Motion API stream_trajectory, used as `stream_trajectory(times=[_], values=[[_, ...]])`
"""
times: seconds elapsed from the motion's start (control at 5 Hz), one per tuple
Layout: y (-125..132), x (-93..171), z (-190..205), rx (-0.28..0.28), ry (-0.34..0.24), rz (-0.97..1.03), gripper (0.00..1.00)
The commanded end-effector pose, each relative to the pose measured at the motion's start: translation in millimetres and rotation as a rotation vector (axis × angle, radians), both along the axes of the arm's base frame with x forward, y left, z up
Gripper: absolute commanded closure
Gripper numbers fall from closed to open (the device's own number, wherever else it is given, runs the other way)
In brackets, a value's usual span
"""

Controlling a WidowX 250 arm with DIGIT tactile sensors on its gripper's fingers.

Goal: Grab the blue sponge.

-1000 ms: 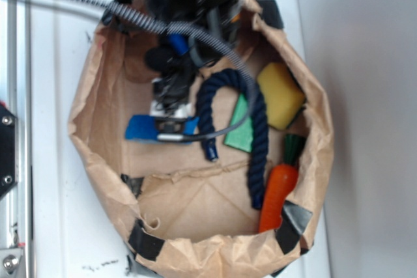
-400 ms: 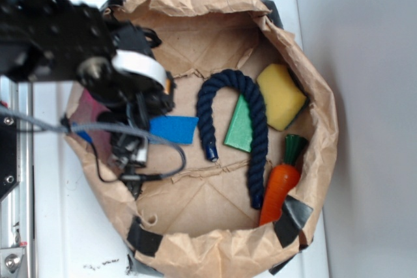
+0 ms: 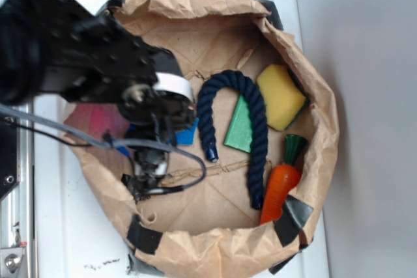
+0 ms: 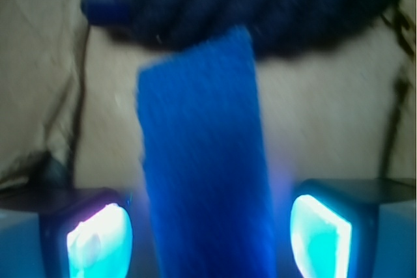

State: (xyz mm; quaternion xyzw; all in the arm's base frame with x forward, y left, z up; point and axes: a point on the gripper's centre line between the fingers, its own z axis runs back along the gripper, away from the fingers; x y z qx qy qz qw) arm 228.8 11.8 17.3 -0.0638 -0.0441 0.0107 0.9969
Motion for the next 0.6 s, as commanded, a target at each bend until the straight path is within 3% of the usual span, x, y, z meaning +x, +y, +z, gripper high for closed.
stream_trajectory(times=[0.0,0.4], values=[[-20,24,-21,0.042,-0.105,0.028,1.0],[-14,16,6,0.016,-0.143,-0.026,1.0]])
